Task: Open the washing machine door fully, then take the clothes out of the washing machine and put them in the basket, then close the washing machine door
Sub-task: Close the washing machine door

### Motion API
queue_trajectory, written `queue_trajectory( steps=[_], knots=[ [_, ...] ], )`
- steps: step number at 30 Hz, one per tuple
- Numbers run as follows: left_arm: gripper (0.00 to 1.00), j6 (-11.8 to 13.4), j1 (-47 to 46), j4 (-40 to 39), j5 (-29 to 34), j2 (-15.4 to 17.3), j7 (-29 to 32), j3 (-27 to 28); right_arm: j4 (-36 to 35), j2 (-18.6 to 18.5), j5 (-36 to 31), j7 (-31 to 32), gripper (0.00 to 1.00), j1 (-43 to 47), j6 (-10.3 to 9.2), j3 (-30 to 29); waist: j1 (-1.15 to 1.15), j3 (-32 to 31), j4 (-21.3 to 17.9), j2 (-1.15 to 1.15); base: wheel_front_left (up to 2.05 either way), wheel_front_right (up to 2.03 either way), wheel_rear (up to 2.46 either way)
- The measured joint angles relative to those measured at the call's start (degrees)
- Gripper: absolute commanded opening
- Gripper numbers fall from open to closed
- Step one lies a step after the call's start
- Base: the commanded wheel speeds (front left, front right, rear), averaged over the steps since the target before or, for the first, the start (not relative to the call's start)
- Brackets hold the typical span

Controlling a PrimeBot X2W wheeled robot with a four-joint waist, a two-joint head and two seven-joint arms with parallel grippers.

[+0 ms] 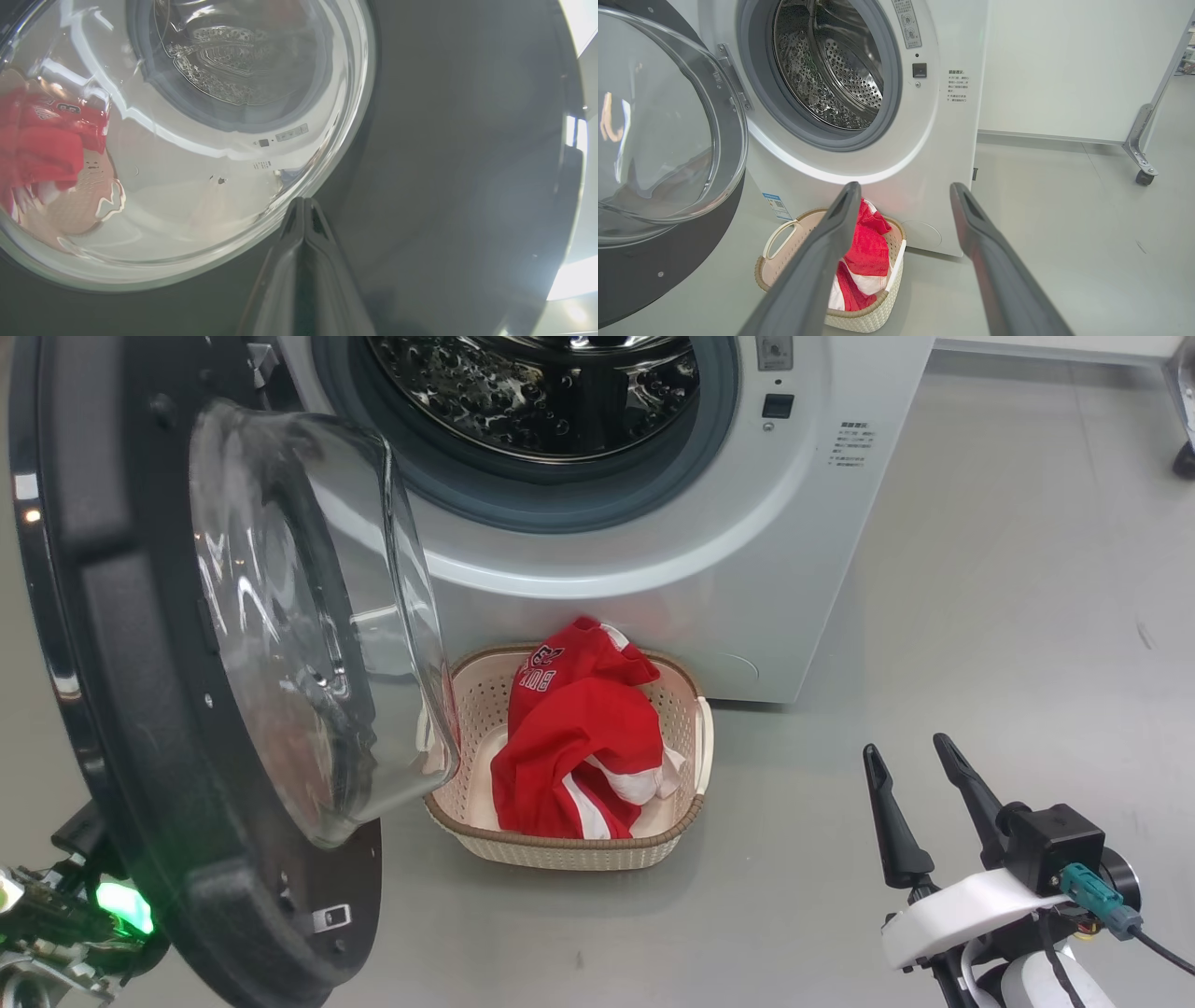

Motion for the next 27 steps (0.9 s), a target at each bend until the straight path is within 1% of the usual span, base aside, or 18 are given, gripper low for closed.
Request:
queue_trajectory(
  steps=[12, 16, 24, 27],
  knots=[
    [0.00, -0.1, 0.9, -2.9, 0.0, -2.1, 0.0, -1.5, 0.2, -0.1, 0.5, -0.7, 1.00, -0.1, -0.13, -0.9, 0.00, 0.4, -4.0, 0.00, 0.00, 0.00, 0.00],
    [0.00, -0.1, 1.0, -3.2, 0.0, -2.6, 0.0, -1.5, 0.2, 0.0, 0.5, -0.7, 1.00, -0.1, -0.14, -1.0, 0.00, 0.4, -4.1, 0.00, 0.00, 0.00, 0.00],
    [0.00, -0.1, 2.6, -5.0, -0.6, -4.1, -0.9, 0.8, 0.3, 0.0, 0.6, -0.8, 1.00, -0.1, -0.14, -1.0, 0.00, 0.4, -4.0, 0.00, 0.00, 0.00, 0.00],
    [0.00, -0.5, 3.2, -5.4, -0.6, -4.4, -1.6, 1.8, 0.5, 0.0, 0.6, -0.8, 1.00, 0.0, -0.14, -1.0, 0.00, 0.4, -3.9, 0.00, 0.00, 0.00, 0.00]
  ],
)
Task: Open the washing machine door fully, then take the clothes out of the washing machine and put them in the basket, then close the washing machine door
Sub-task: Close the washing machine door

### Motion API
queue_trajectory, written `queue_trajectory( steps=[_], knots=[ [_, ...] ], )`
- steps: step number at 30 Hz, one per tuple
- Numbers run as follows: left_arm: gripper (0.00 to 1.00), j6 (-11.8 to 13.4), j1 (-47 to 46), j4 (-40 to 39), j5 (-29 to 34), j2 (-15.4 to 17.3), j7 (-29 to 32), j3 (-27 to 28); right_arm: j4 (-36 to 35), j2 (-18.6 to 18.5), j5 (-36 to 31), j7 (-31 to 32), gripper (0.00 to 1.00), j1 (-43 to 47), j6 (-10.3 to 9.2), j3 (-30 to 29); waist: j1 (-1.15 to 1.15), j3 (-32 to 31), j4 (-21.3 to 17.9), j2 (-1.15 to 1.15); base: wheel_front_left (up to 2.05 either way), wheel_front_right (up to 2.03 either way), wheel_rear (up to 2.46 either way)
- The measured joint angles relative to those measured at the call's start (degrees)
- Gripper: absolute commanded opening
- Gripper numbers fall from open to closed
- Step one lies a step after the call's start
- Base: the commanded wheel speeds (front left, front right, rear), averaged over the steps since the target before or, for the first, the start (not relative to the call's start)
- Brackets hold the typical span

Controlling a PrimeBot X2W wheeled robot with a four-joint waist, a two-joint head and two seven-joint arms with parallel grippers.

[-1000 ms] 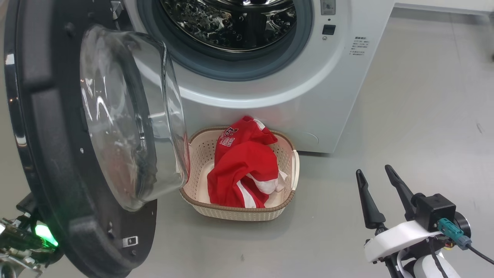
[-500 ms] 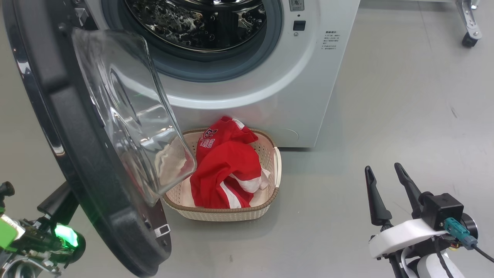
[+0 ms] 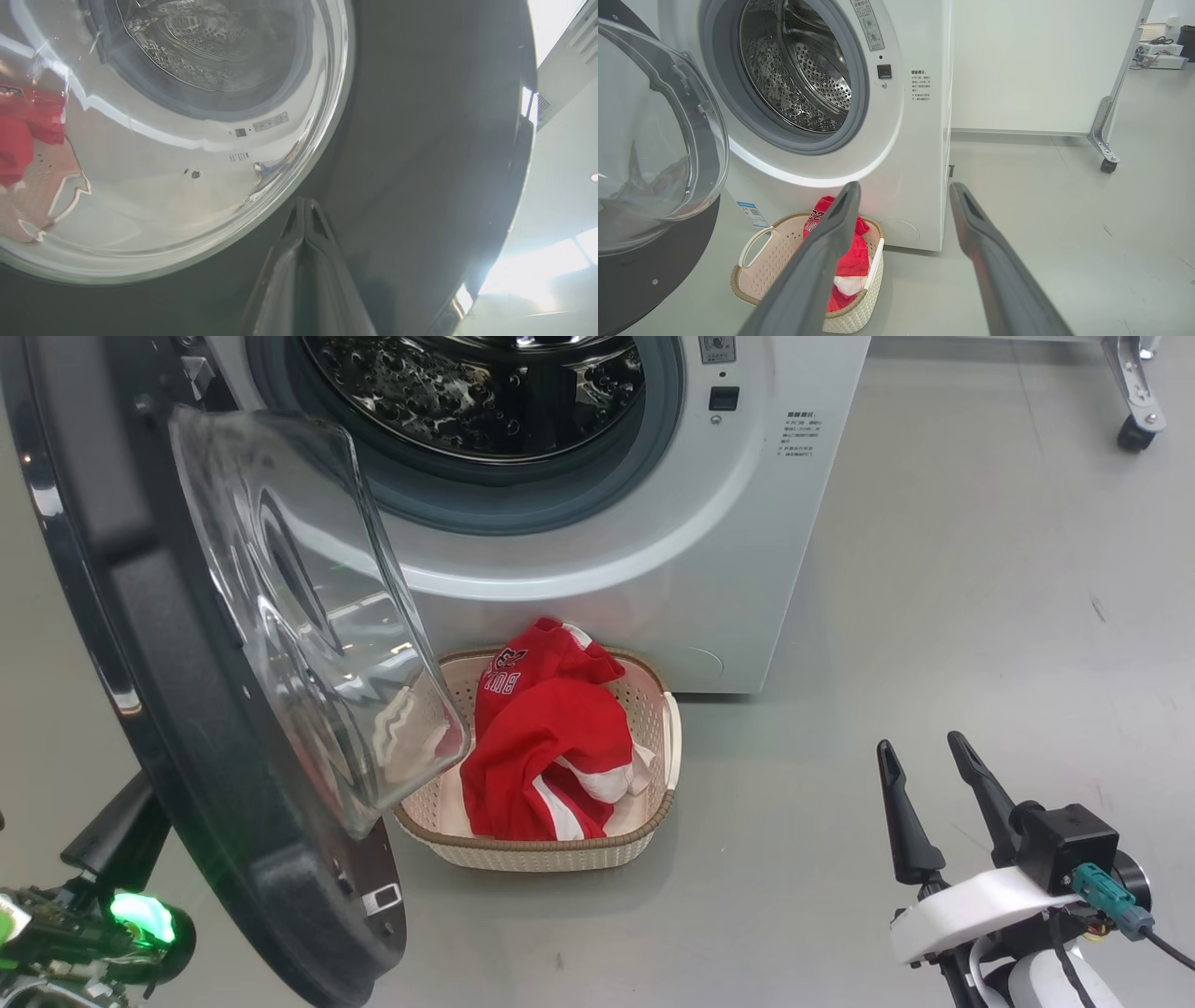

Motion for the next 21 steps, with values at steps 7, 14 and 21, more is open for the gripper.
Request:
queue_trajectory(
  steps=[7, 14, 21],
  knots=[
    [0.00, 0.0, 1.3, -1.2, -0.5, -1.5, -2.2, 3.7, 0.2, 0.0, 0.0, -0.4, 1.00, 0.0, 0.00, -0.1, 0.00, -0.1, 0.4, 0.00, 0.00, 0.00, 0.00],
    [1.00, 0.0, 1.5, -2.8, 0.9, -3.0, -5.9, 6.6, 0.1, -0.2, 0.4, -0.5, 1.00, 0.1, -0.43, -1.1, 0.00, 0.1, 1.4, 0.00, 0.00, 0.00, 0.00],
    [1.00, 0.0, 1.3, -4.7, 6.2, -3.5, -10.3, 9.2, 0.2, -0.3, 0.4, -0.9, 1.00, 0.1, -0.43, -1.0, 0.00, 0.1, 2.8, 0.00, 0.00, 0.00, 0.00]
  ],
)
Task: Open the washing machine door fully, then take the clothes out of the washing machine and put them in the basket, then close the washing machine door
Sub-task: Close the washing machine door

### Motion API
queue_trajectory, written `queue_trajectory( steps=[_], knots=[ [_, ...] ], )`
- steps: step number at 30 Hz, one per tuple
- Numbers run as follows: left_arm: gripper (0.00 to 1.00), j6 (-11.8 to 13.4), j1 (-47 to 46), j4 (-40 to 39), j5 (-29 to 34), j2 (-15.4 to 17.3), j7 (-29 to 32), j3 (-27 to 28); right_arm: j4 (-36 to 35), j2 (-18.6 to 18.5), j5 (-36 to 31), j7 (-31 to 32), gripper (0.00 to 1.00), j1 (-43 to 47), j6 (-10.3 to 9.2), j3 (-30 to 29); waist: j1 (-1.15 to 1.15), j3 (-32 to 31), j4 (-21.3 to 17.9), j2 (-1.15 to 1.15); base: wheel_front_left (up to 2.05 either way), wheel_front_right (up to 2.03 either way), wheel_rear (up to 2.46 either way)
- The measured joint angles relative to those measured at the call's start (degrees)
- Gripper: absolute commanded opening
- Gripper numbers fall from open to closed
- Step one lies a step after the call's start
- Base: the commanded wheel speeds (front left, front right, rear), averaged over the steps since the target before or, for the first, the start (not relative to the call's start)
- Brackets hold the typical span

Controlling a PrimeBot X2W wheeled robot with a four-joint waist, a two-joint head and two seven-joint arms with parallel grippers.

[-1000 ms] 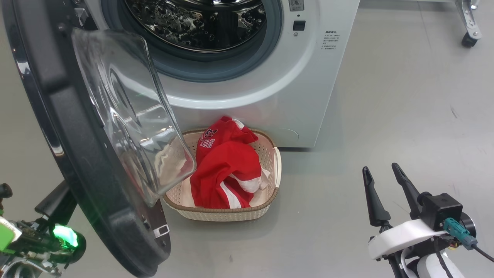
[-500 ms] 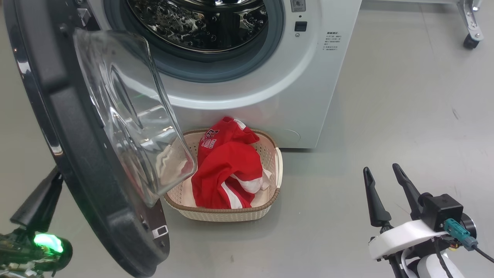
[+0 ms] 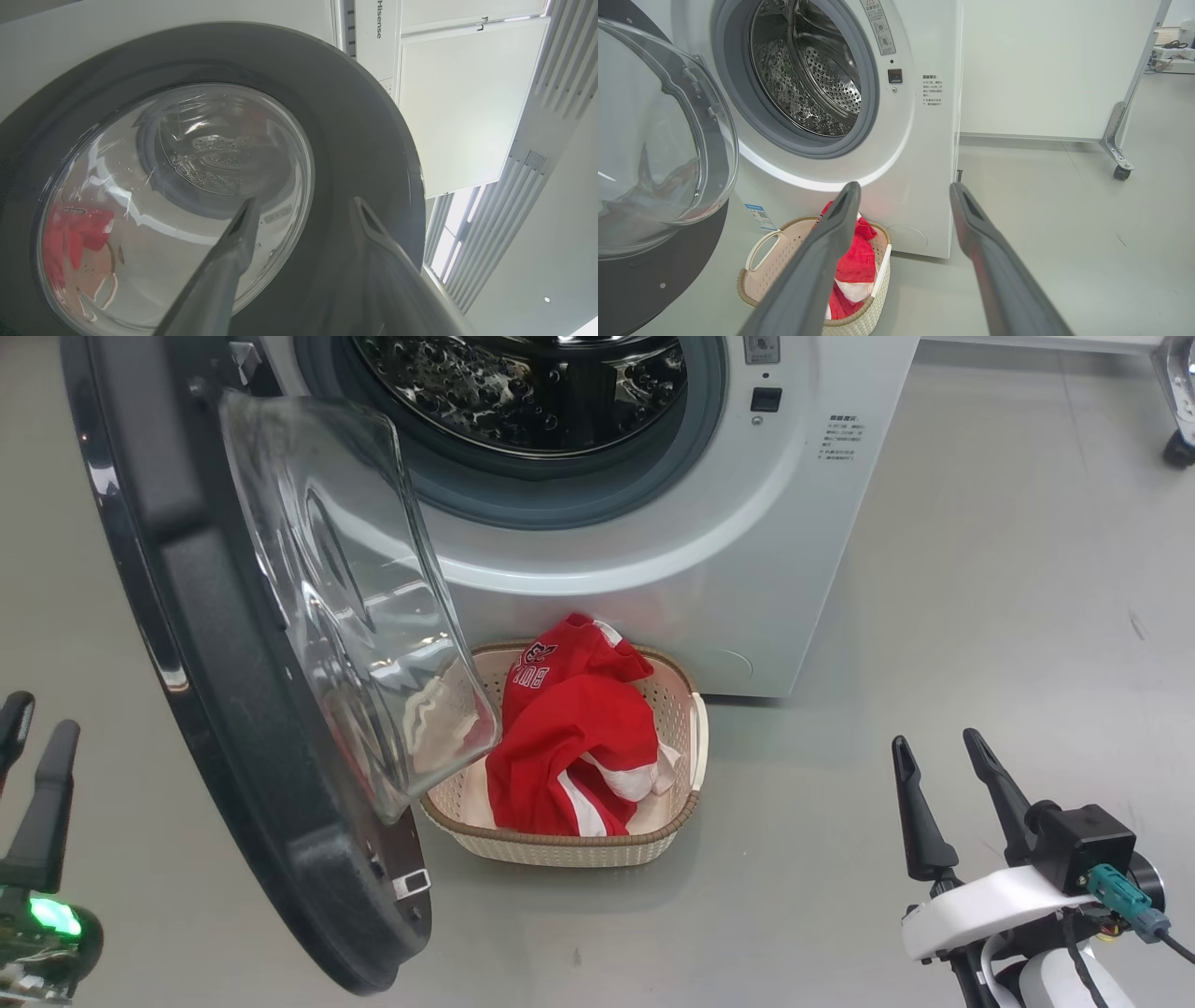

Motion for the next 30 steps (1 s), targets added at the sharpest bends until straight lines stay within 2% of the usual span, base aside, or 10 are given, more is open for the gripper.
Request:
queue_trajectory(
  steps=[5, 7, 9, 11, 16, 17, 18, 20, 26, 30],
  knots=[
    [1.00, 0.0, -0.2, -1.5, 8.5, 0.7, -3.7, 0.8, 0.0, -0.2, 0.0, 0.0, 1.00, 0.0, -0.01, 0.0, 0.00, -0.1, 0.9, 0.00, 0.00, 0.00, 0.00],
    [1.00, 0.0, -0.1, -2.5, 15.1, 2.0, -5.8, 1.1, 0.0, -0.2, 0.0, 0.0, 1.00, 0.0, -0.02, 0.0, 0.00, -0.1, 1.1, 0.00, 0.00, 0.00, 0.00],
    [1.00, 0.0, -0.2, -3.6, 19.0, 2.6, -7.7, 1.0, -0.1, -0.3, -0.1, -0.1, 1.00, 0.0, -0.11, -0.1, 0.00, 0.0, 1.4, 0.00, 0.00, 0.00, 0.00],
    [1.00, 0.0, 0.0, -4.5, 27.6, 4.5, -9.6, 0.2, -0.1, -0.4, -0.1, -0.1, 1.00, 0.0, -0.46, 0.0, 0.00, 0.0, 1.6, 0.00, 0.00, 0.00, 0.00],
    [1.00, 0.0, 0.7, -5.9, 41.6, 6.7, -15.0, -2.1, -0.1, -0.4, -0.2, -0.1, 1.00, -0.1, -0.48, 0.1, 0.00, 0.1, 1.6, 0.00, 0.00, 0.00, 0.00],
    [1.00, 0.0, 1.2, -6.0, 44.3, 7.1, -16.1, -2.7, -0.1, -0.4, -0.2, -0.1, 1.00, -0.1, -0.48, 0.1, 0.00, 0.0, 1.6, 0.00, 0.00, 0.00, 0.00],
    [1.00, 0.0, 1.2, -6.0, 44.3, 7.1, -16.1, -2.7, -0.1, -0.4, -0.2, -0.1, 1.00, -0.1, -0.48, 0.1, 0.00, 0.0, 1.6, 0.00, 0.00, 0.00, 0.00],
    [1.00, 0.0, 2.5, -6.0, 50.0, 7.9, -18.1, -4.1, 0.0, -0.4, -0.2, -0.1, 1.00, -0.1, -0.48, 0.1, 0.00, -0.1, 1.6, 0.00, 0.00, 0.00, 0.00],
    [1.00, -0.1, 6.0, -4.7, 63.6, 7.7, -23.9, -7.9, 0.8, -0.4, -0.2, -0.1, 1.00, -0.1, -0.48, 0.1, 0.00, -1.1, 1.4, 0.00, 0.00, 0.00, 0.00],
    [1.00, 0.1, 7.7, -3.6, 69.2, 7.0, -26.3, -10.9, 1.1, -0.4, -0.2, -0.1, 1.00, 0.0, -0.49, 0.2, 0.00, -1.9, 1.3, 0.00, 0.00, 0.00, 0.00]
  ],
)
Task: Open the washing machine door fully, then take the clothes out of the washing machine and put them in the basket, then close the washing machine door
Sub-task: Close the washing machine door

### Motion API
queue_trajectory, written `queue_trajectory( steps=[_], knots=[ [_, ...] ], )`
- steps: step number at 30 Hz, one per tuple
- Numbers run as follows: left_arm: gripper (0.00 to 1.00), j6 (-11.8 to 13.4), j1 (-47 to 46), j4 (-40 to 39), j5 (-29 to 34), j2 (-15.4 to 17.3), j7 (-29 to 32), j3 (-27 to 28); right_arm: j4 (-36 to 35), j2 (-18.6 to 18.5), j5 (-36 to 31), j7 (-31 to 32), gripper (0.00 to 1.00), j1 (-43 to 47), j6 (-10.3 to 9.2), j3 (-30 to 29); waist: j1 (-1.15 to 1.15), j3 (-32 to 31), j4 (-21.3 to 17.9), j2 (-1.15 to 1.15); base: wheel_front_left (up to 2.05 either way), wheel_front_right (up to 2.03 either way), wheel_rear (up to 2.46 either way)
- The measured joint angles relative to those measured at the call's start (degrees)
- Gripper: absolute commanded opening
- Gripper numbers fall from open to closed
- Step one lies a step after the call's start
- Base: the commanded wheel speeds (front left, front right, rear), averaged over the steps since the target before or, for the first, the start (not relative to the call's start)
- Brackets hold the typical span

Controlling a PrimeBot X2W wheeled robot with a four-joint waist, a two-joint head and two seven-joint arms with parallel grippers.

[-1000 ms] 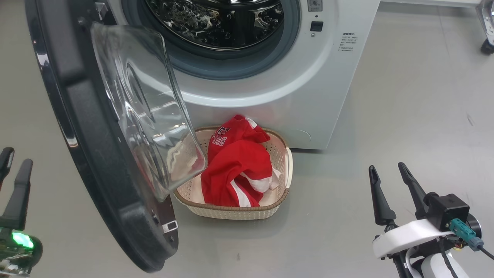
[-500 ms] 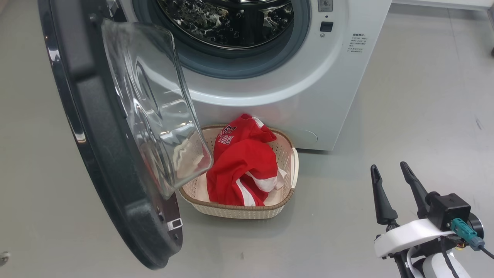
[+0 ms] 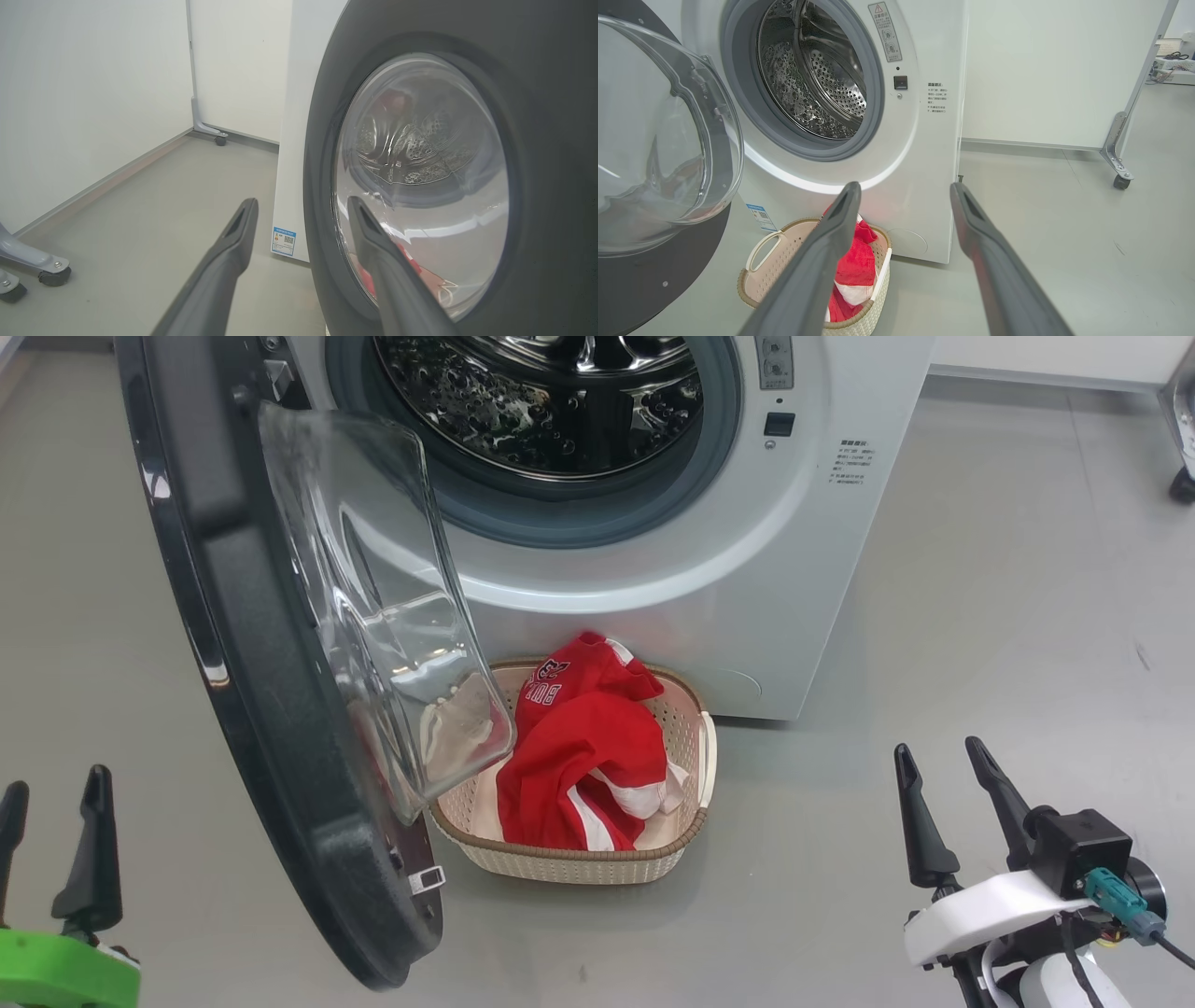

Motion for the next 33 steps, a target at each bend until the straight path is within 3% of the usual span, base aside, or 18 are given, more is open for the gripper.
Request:
queue_trajectory(
  steps=[14, 33],
  knots=[
    [1.00, 4.3, 2.9, 4.0, 11.3, -2.4, -5.2, -6.1, 0.9, 0.3, 0.0, 0.0, 1.00, 1.6, 0.00, 0.8, 0.00, -2.2, -0.2, 0.00, 0.00, 0.00, 0.00],
    [1.00, 7.6, 3.8, 5.8, 15.1, -4.8, -7.9, -8.8, 0.9, 0.6, -0.1, 0.0, 1.00, 3.0, -0.09, 1.1, 0.00, -3.3, -0.8, 0.00, 0.00, 0.00, 0.00]
  ],
)
